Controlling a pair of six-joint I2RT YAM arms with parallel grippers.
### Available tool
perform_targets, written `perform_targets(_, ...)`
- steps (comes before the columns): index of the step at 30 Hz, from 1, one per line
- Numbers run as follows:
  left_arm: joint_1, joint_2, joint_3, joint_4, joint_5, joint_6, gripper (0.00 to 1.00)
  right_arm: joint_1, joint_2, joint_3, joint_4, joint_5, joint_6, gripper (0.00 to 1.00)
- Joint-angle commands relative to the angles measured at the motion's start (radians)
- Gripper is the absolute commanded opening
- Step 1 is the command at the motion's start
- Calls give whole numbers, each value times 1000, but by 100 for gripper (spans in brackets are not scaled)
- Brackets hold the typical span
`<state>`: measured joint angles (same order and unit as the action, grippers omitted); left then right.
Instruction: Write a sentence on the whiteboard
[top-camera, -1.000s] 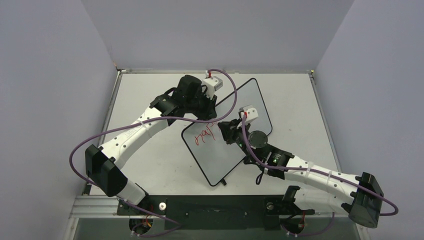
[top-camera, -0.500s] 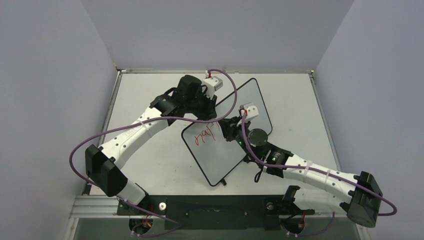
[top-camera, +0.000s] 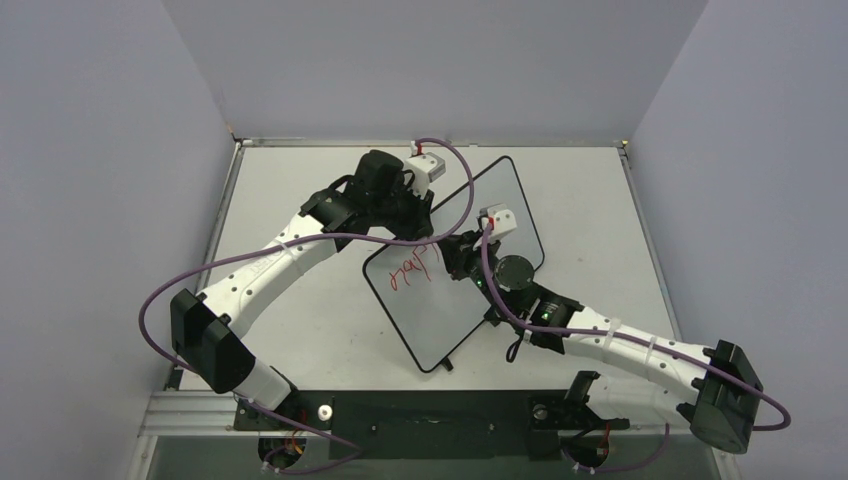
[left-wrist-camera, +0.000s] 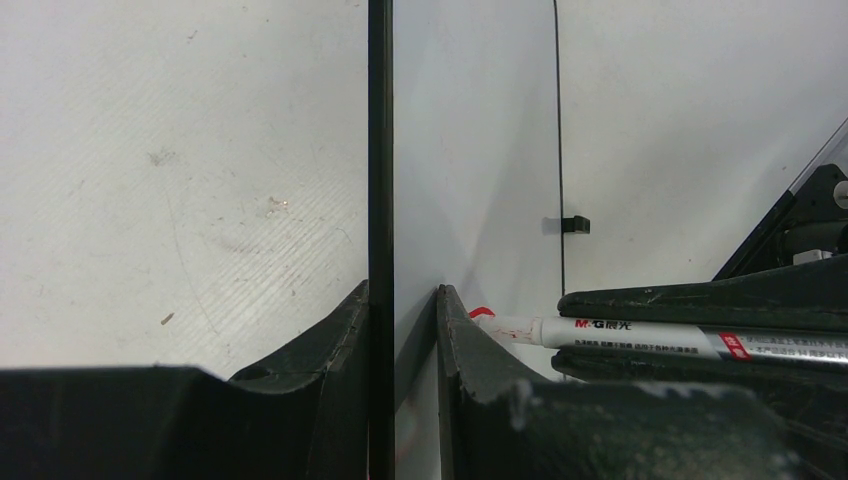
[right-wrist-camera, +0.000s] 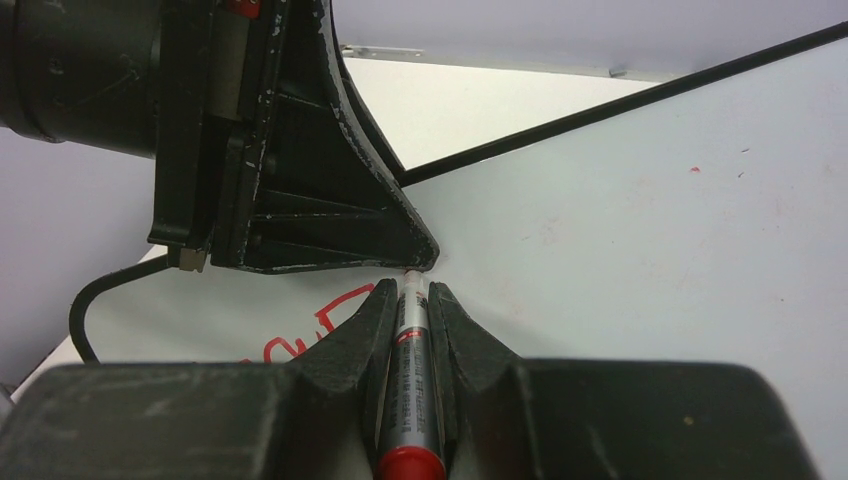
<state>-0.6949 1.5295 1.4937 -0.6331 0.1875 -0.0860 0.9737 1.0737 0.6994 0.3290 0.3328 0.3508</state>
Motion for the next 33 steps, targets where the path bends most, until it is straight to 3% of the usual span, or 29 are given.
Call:
perform_targets(1,1,-30,-8,18,-128,121,0,-23,10,23,30,21,-15,0)
perform_targets(33,0,-34,-9,17,-135,123,0,-94,-10,-15,5,-20,-2,0)
